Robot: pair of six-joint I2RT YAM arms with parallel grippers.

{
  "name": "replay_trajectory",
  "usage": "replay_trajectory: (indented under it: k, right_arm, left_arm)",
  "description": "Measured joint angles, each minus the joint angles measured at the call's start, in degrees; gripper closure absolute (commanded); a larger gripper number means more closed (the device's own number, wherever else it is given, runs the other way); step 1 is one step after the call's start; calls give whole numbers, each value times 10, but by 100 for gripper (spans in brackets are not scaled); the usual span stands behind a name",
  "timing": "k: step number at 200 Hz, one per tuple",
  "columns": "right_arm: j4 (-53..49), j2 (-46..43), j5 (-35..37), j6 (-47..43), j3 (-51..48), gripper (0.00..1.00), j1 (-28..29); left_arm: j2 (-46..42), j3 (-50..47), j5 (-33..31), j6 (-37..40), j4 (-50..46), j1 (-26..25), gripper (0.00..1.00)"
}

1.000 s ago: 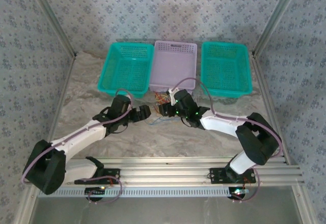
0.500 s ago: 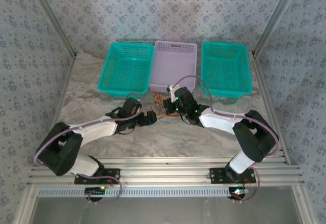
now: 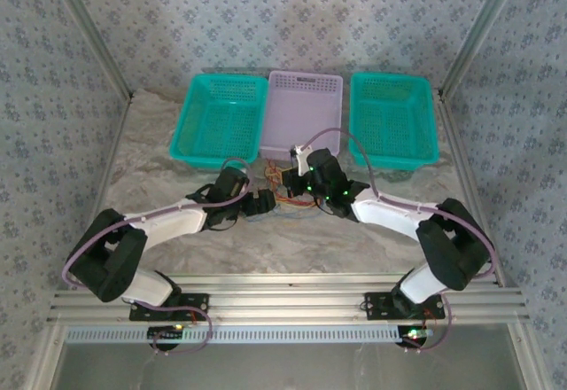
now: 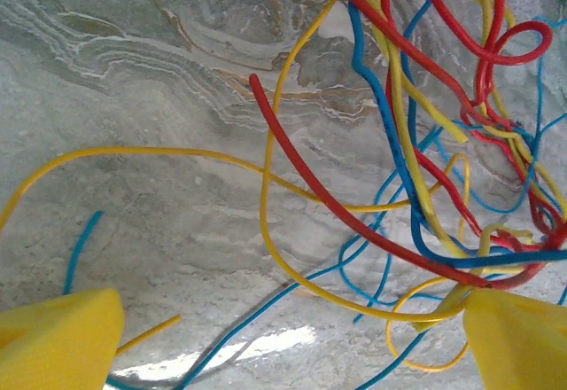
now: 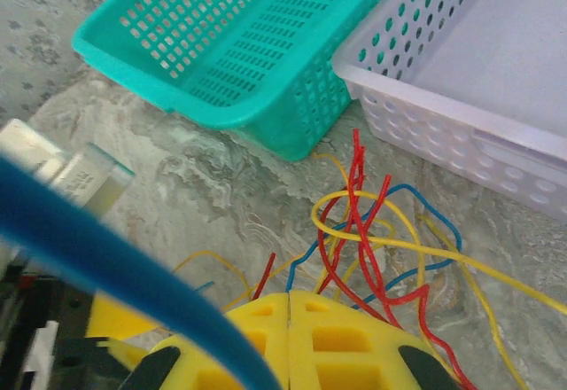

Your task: Untangle the cables

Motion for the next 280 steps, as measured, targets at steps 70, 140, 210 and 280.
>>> replay_trajectory:
  k: [70, 140, 210, 280]
  right_arm:
    - [1, -11, -26, 21, -3, 100, -1]
    - [28, -12, -78, 83, -12, 100, -23]
    - [56, -26, -127, 161, -19, 100, -33]
    - [57, -26, -165, 198, -19, 100, -33]
  left_arm:
    - [8, 4, 0, -14, 10, -9, 28]
    - [4, 3, -10, -32, 37, -9, 43]
    - [-78, -44, -42, -60, 69, -9, 51]
    - [-115, -54, -59, -75, 71, -9, 66]
